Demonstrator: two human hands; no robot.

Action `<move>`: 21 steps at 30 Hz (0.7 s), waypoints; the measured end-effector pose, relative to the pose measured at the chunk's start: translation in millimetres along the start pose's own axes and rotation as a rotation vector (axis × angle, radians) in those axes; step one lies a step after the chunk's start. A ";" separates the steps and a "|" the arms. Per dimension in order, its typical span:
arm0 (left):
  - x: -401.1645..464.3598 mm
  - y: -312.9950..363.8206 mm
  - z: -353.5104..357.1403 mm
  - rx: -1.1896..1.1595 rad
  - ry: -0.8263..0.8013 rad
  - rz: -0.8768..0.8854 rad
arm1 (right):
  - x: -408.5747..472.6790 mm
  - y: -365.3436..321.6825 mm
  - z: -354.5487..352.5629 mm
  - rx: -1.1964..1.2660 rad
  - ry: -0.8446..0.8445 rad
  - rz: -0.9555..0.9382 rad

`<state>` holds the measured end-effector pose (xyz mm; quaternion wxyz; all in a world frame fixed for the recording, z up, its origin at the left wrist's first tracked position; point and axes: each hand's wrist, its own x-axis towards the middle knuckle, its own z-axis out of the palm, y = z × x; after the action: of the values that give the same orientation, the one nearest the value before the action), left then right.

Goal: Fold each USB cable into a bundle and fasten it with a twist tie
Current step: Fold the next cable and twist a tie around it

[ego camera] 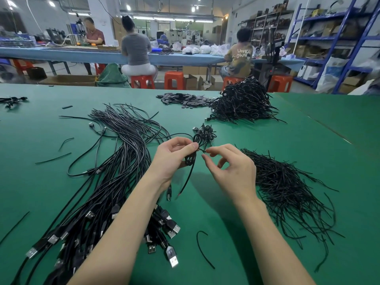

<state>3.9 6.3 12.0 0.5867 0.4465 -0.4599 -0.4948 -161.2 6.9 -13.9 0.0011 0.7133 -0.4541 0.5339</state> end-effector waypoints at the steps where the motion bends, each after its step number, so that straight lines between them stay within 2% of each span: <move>1: 0.0 -0.2 -0.2 0.001 0.000 -0.002 | -0.8 -0.7 0.8 -0.010 0.013 -0.005; 6: 0.3 -1.4 -0.9 0.002 -0.020 -0.008 | -2.2 -4.2 4.2 -0.043 0.060 -0.001; 10: 0.6 -2.5 -2.1 0.019 -0.027 0.014 | -1.7 -3.3 5.6 0.069 -0.023 0.019; 12: 0.6 -3.6 -3.2 0.062 -0.014 0.053 | 2.5 -2.1 6.3 0.346 -0.148 0.267; 15: -1.1 -5.3 0.2 0.113 -0.033 0.143 | 10.4 -1.8 0.5 1.029 -0.398 0.883; 17: -2.2 -6.3 5.3 0.173 -0.063 0.219 | 9.7 0.6 -5.6 1.466 -0.489 1.203; 19: -2.2 -7.3 8.8 0.236 -0.075 0.255 | 7.0 5.2 -8.6 1.673 -0.511 1.332; 21: -1.4 -10.4 8.7 0.256 -0.047 0.221 | 5.2 7.3 -7.2 1.540 -0.526 1.292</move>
<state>-6.5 5.9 3.2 0.5650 0.4527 -0.5789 -0.3751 -171.3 2.7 -10.4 -0.8402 0.2354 -0.2718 0.4059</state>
